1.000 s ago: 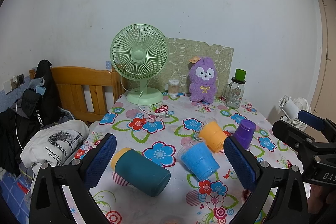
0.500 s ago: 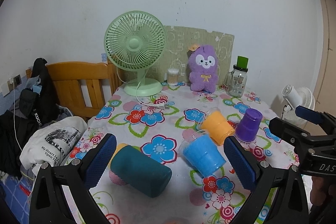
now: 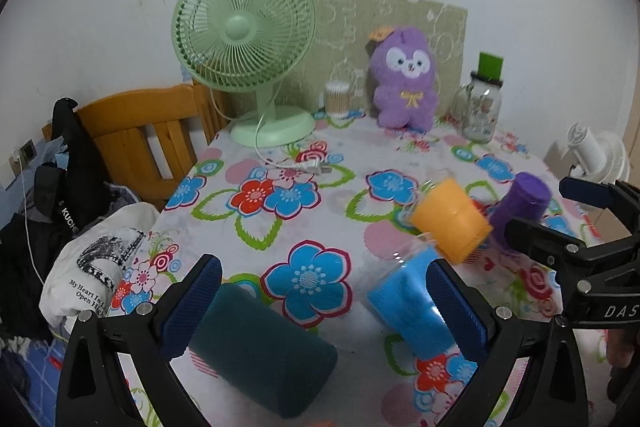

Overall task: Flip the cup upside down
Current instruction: 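Close the right gripper around the orange cup's body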

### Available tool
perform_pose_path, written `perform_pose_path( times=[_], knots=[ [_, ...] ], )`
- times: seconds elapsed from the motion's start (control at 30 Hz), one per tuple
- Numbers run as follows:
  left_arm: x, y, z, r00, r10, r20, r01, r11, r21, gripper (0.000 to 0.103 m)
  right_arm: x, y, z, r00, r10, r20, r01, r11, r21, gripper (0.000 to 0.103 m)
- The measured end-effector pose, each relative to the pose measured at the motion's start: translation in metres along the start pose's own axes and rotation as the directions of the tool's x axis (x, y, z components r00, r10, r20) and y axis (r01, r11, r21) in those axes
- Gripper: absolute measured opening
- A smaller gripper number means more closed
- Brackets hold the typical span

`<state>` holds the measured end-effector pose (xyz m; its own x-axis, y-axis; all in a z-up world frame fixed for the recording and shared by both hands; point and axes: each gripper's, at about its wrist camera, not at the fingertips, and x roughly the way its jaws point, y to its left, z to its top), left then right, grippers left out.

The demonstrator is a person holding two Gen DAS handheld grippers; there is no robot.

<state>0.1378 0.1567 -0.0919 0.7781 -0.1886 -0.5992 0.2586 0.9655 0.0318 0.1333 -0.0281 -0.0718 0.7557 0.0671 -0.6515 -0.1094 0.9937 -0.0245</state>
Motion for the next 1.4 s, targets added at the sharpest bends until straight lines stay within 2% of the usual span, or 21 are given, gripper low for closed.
perform_pose_path(
  times=[0.13, 0.2, 0.3, 0.47, 0.57, 0.87, 1.03, 1.17, 1.23, 1.4],
  knots=[
    [0.017, 0.002, 0.002, 0.998, 0.027, -0.048, -0.027, 1.0, -0.016, 0.103, 0.025, 0.0, 0.001, 0.999, 0.018, -0.031, -0.02, 0.998, -0.056, 0.101],
    [0.022, 0.006, 0.003, 0.997, 0.039, -0.063, -0.041, 0.998, -0.037, 0.103, 0.036, 0.001, 0.002, 0.999, 0.021, -0.05, -0.025, 0.997, -0.076, 0.093],
    [0.024, 0.01, 0.004, 0.997, 0.049, -0.064, -0.053, 0.997, -0.054, 0.103, 0.053, 0.007, 0.002, 0.996, 0.031, -0.079, -0.041, 0.991, -0.127, 0.088],
    [0.027, 0.011, 0.004, 0.996, 0.056, -0.073, -0.06, 0.997, -0.052, 0.103, 0.077, 0.012, 0.002, 0.994, 0.031, -0.109, -0.05, 0.983, -0.176, 0.088],
    [0.028, 0.01, 0.005, 0.995, 0.056, -0.077, -0.06, 0.997, -0.046, 0.103, 0.085, 0.01, 0.003, 0.994, 0.008, -0.108, -0.029, 0.981, -0.19, 0.087],
    [0.022, 0.005, 0.003, 0.996, 0.056, -0.072, -0.058, 0.998, -0.027, 0.103, 0.086, 0.021, 0.006, 0.992, -0.003, -0.125, -0.028, 0.968, -0.251, 0.069],
    [0.011, 0.005, 0.002, 0.996, 0.067, -0.054, -0.068, 0.998, -0.019, 0.103, 0.081, 0.028, 0.009, 0.992, -0.035, -0.121, -0.001, 0.958, -0.286, 0.069],
    [0.006, 0.008, 0.001, 0.997, 0.069, -0.044, -0.071, 0.997, -0.032, 0.103, 0.075, 0.036, 0.009, 0.993, -0.017, -0.118, -0.021, 0.951, -0.308, 0.069],
    [0.007, 0.009, 0.002, 0.997, 0.065, -0.05, -0.067, 0.997, -0.038, 0.103, 0.081, 0.037, 0.009, 0.992, -0.049, -0.118, 0.007, 0.945, -0.327, 0.069],
    [0.006, 0.007, -0.001, 0.996, 0.069, -0.051, -0.07, 0.997, -0.024, 0.103, 0.093, 0.022, 0.012, 0.991, -0.029, -0.134, -0.009, 0.961, -0.276, 0.069]
  ],
)
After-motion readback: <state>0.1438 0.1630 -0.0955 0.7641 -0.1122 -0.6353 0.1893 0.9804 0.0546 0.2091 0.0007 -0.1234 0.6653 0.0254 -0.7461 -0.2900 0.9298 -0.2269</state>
